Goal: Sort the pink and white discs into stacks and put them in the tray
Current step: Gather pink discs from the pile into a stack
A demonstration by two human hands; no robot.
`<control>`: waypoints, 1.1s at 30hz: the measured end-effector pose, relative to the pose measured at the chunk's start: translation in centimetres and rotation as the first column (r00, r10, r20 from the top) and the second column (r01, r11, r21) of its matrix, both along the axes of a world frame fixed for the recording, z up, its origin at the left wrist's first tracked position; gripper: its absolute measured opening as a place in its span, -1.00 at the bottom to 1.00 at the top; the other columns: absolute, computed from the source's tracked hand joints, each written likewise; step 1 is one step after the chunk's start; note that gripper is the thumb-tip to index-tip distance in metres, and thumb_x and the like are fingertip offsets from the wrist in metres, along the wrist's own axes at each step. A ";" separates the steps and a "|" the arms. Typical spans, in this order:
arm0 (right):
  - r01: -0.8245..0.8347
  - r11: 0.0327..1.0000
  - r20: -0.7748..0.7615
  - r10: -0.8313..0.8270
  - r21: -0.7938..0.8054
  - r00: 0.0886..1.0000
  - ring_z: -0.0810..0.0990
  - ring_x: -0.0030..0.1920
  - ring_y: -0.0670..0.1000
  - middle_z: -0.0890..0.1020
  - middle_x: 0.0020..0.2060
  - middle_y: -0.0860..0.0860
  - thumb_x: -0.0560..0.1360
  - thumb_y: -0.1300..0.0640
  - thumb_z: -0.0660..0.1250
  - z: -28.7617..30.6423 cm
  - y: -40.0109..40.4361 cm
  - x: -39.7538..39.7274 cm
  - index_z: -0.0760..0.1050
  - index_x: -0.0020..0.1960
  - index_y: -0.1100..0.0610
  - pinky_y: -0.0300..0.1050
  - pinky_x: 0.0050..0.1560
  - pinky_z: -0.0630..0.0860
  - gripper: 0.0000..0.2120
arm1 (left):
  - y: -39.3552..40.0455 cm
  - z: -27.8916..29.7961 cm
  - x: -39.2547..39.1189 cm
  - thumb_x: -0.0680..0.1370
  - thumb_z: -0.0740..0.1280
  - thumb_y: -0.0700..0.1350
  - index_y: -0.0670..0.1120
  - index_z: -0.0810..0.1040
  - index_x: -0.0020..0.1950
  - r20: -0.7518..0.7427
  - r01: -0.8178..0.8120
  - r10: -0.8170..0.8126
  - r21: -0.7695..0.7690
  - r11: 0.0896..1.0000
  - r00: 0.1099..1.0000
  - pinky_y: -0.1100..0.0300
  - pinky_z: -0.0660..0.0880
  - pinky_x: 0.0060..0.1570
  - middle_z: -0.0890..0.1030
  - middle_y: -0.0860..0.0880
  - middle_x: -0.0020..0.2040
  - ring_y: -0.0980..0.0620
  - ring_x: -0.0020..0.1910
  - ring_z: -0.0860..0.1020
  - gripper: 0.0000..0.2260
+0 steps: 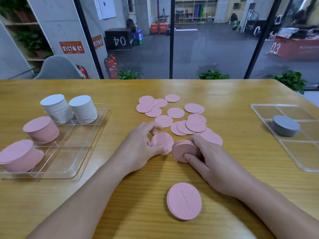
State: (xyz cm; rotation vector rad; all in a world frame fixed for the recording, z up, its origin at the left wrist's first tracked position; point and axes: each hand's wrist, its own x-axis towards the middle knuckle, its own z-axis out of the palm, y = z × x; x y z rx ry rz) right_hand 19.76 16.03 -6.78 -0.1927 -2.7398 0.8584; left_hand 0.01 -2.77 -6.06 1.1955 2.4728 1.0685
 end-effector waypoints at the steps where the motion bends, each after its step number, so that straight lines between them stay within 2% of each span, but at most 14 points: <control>1: 0.002 1.000 0.001 -0.002 0.001 1.000 0.56 -0.08 -0.08 0.58 -0.12 -0.20 0.70 -0.11 0.30 0.0 0.0 0.0 0.39 0.12 -0.12 0.03 -0.10 0.55 -0.89 | 0.1 0.0 -0.1 0.53 0.63 0.00 0.22 0.61 0.26 0.030 -0.007 0.006 0.040 0.999 1.000 0.24 0.44 -0.17 0.61 0.17 0.11 0.15 -0.29 0.58 -0.63; 4: -0.001 1.000 0.002 0.001 -0.007 1.000 0.56 -0.09 -0.09 0.58 -0.12 -0.21 0.70 -0.10 0.31 0.0 0.1 -0.1 0.40 0.13 -0.12 0.01 -0.10 0.55 -0.89 | 0.2 0.1 -0.1 0.64 0.52 -0.16 0.12 0.72 0.09 0.137 -0.037 0.014 0.170 0.985 0.990 0.21 0.46 -0.20 0.70 0.11 -0.03 0.11 -0.33 0.58 -0.85; 6: -0.005 1.000 0.002 0.005 -0.013 1.000 0.56 -0.09 -0.09 0.59 -0.11 -0.21 0.70 -0.10 0.31 0.0 0.1 0.0 0.40 0.13 -0.11 0.00 -0.11 0.55 -0.89 | 0.2 0.5 0.3 0.69 0.44 -0.17 0.00 0.73 0.02 0.236 -0.088 0.024 0.265 0.960 0.972 0.23 0.54 -0.20 0.73 0.08 -0.13 0.11 -0.30 0.63 -0.89; 8: -0.008 1.000 -0.002 0.008 -0.014 1.000 0.57 -0.09 -0.09 0.59 -0.10 -0.21 0.70 -0.10 0.31 0.0 0.1 0.0 0.40 0.13 -0.11 -0.01 -0.11 0.55 -0.88 | 0.2 0.6 0.3 0.72 0.41 -0.15 -0.10 0.73 -0.01 0.329 -0.124 0.007 0.336 0.934 0.944 0.06 0.70 0.01 0.77 -0.03 -0.11 0.01 -0.13 0.76 -0.86; 10: -0.007 1.000 -0.007 0.007 -0.014 1.000 0.57 -0.09 -0.08 0.60 -0.10 -0.20 0.70 -0.10 0.31 0.1 0.2 0.0 0.41 0.13 -0.09 0.00 -0.10 0.55 -0.88 | 0.2 0.6 0.2 0.69 0.45 -0.08 -0.14 0.73 -0.05 0.371 -0.130 -0.013 0.360 0.924 0.929 -0.08 0.69 0.20 0.78 -0.13 -0.09 -0.07 -0.03 0.79 -0.82; 12: -0.010 1.000 -0.008 0.010 -0.017 1.000 0.57 -0.09 -0.08 0.60 -0.10 -0.21 0.70 -0.10 0.31 0.1 0.2 0.0 0.42 0.13 -0.09 0.01 -0.10 0.55 -0.88 | 0.1 0.5 0.1 0.62 0.55 -0.04 -0.10 0.74 -0.07 0.322 -0.115 0.010 0.310 0.944 0.947 0.04 0.61 0.05 0.77 -0.14 -0.14 0.01 -0.15 0.72 -0.84; 14: -0.013 1.000 -0.007 0.013 -0.019 1.000 0.57 -0.09 -0.09 0.60 -0.10 -0.21 0.70 -0.10 0.31 0.1 0.2 0.1 0.41 0.13 -0.11 0.01 -0.10 0.55 -0.89 | 0.0 0.5 0.2 0.55 0.62 -0.12 -0.04 0.74 -0.06 0.294 -0.113 0.029 0.273 0.955 0.955 0.06 0.54 -0.07 0.77 -0.06 -0.15 0.05 -0.20 0.68 -0.92; 18: -0.013 1.000 -0.007 0.013 -0.019 1.000 0.57 -0.10 -0.09 0.59 -0.12 -0.22 0.71 -0.10 0.31 0.0 0.2 0.0 0.41 0.13 -0.10 -0.02 -0.12 0.54 -0.88 | 0.1 0.8 0.4 0.56 0.58 -0.25 0.00 0.76 0.06 0.328 -0.099 0.000 0.286 0.953 0.945 0.05 0.64 0.06 0.78 0.04 0.03 0.05 -0.09 0.73 -0.83; 21: 0.000 1.000 -0.006 0.000 -0.019 1.000 0.56 -0.09 -0.09 0.58 -0.13 -0.22 0.71 -0.09 0.31 0.0 0.2 0.0 0.40 0.12 -0.10 -0.05 -0.13 0.53 -0.89 | -0.1 0.9 0.5 0.60 0.54 -0.25 -0.05 0.77 0.03 0.358 -0.055 -0.066 0.316 0.947 0.931 0.07 0.58 0.04 0.78 -0.02 -0.01 0.05 -0.11 0.67 -0.90; 24: 0.013 1.000 -0.022 -0.013 -0.007 1.000 0.54 -0.08 -0.07 0.55 -0.12 -0.21 0.71 -0.06 0.32 0.0 0.0 0.0 0.37 0.10 -0.11 -0.06 -0.12 0.51 -0.88 | -0.2 1.0 0.7 0.62 0.51 -0.28 -0.11 0.76 0.03 0.372 0.027 -0.167 0.354 0.935 0.913 0.05 0.58 0.08 0.77 -0.08 -0.02 -0.01 -0.04 0.68 -0.91; 26: 0.009 1.000 -0.025 -0.009 0.008 1.000 0.54 -0.05 -0.11 0.55 -0.09 -0.25 0.70 -0.06 0.32 0.0 -0.1 0.0 0.37 0.14 -0.16 -0.09 -0.10 0.50 -0.88 | 0.1 1.0 1.2 0.62 0.50 -0.32 -0.14 0.77 0.04 0.371 0.072 -0.227 0.388 0.919 0.900 0.03 0.62 0.12 0.79 -0.11 -0.03 -0.07 -0.02 0.72 -0.90; 29: -0.017 0.999 -0.014 0.017 0.033 1.000 0.58 0.00 -0.18 0.59 -0.02 -0.30 0.70 -0.09 0.31 0.1 -0.1 0.1 0.39 0.24 -0.23 -0.10 -0.03 0.55 -0.85 | 0.8 0.8 2.4 0.64 0.43 -0.40 -0.23 0.78 0.10 0.394 0.119 -0.308 0.436 0.892 0.866 0.09 0.67 0.12 0.80 -0.16 0.00 -0.11 0.03 0.76 -0.84; 31: -0.029 0.999 -0.013 0.029 0.036 0.999 0.59 -0.01 -0.17 0.60 -0.02 -0.29 0.70 -0.09 0.31 -0.1 0.0 0.1 0.41 0.20 -0.21 -0.04 -0.03 0.57 -0.89 | 1.3 0.5 2.6 0.66 0.38 -0.42 -0.22 0.79 0.11 0.357 0.107 -0.289 0.451 0.886 0.888 0.11 0.68 0.14 0.81 -0.11 0.02 -0.05 0.07 0.77 -0.79; 33: -0.016 0.999 -0.006 0.016 0.032 1.000 0.57 -0.06 -0.13 0.58 -0.09 -0.24 0.71 -0.09 0.30 -0.2 0.1 0.0 0.38 0.09 -0.17 0.04 -0.07 0.57 -0.91 | 1.7 -0.3 1.6 0.70 0.35 -0.37 -0.11 0.81 0.15 0.207 0.079 -0.178 0.411 0.908 0.962 0.09 0.66 0.23 0.81 0.02 0.07 0.05 0.15 0.76 -0.74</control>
